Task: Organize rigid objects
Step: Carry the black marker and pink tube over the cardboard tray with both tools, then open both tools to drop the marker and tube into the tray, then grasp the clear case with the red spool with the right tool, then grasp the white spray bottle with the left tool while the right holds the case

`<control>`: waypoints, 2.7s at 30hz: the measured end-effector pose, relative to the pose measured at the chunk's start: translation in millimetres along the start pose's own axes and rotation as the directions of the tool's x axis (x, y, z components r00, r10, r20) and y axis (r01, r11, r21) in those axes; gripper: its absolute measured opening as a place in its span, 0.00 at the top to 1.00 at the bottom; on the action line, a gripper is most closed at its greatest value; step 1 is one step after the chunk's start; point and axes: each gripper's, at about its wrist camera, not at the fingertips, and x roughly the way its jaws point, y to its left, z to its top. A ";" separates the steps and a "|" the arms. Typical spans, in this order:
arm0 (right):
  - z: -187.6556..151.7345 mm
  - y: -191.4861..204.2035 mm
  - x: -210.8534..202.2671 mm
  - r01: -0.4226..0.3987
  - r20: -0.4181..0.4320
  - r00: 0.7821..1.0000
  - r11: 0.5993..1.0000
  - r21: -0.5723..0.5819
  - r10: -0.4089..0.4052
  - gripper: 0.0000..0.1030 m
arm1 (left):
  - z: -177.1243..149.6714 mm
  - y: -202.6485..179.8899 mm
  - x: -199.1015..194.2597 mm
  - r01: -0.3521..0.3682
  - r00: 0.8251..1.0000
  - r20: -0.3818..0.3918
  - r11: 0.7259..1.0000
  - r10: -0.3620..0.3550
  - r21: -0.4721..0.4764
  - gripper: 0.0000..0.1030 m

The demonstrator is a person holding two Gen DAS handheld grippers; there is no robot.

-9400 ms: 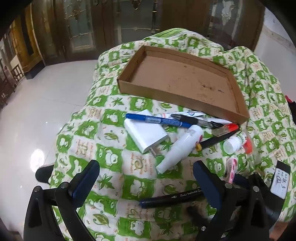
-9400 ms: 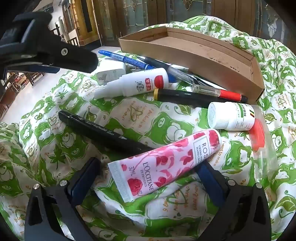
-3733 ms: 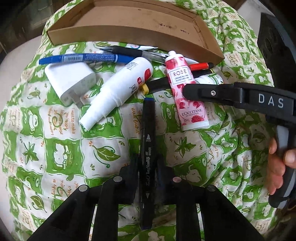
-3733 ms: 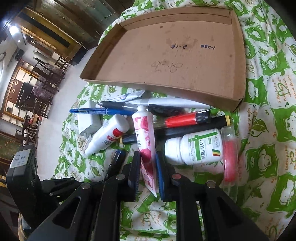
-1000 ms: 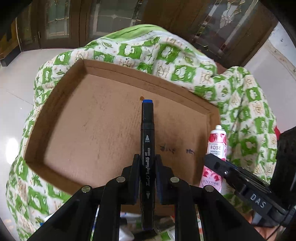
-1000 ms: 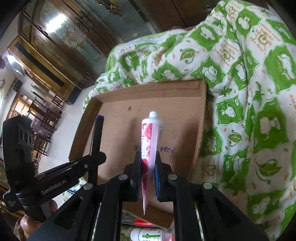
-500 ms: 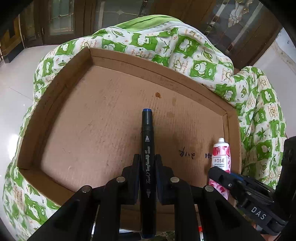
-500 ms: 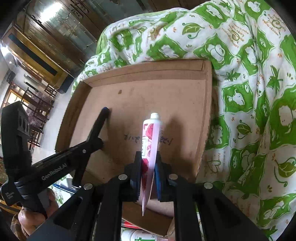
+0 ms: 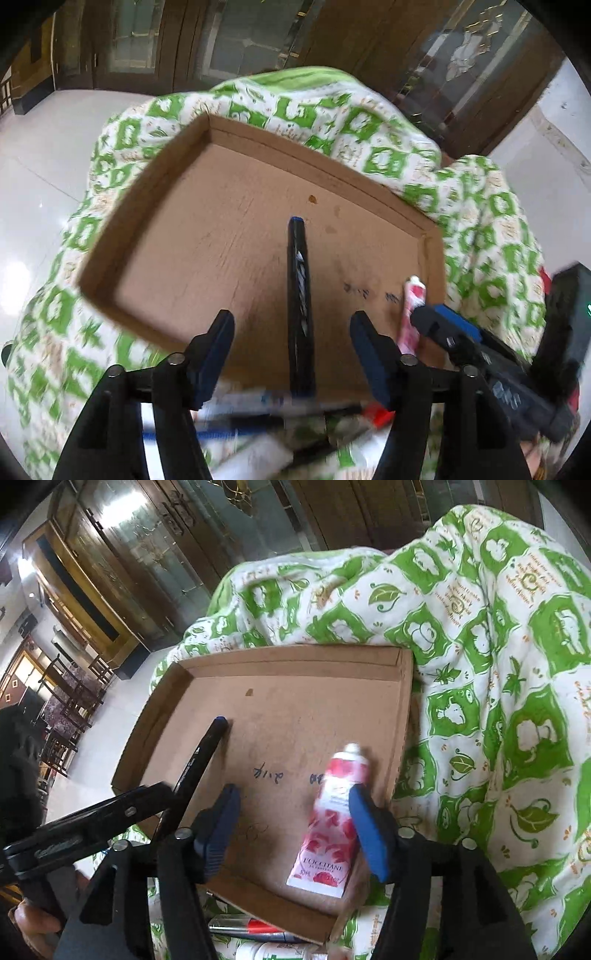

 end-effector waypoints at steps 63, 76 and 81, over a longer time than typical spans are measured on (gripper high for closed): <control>-120.8 11.8 -24.1 -0.128 -0.390 0.912 0.992 0.019 0.126 0.86 | -120.1 2.9 -27.3 -0.147 0.988 -0.023 0.972 0.153 0.183 0.20; -110.0 -2.8 -32.0 -0.133 -0.325 0.934 0.988 0.078 0.151 0.86 | -110.7 -12.1 11.3 -0.185 0.971 -0.083 0.928 0.223 0.325 0.67; -107.3 -1.1 -37.3 -0.162 -0.304 0.936 0.984 0.075 0.177 0.86 | -115.8 -3.3 -8.5 -0.096 0.982 -0.137 0.969 0.129 0.225 0.70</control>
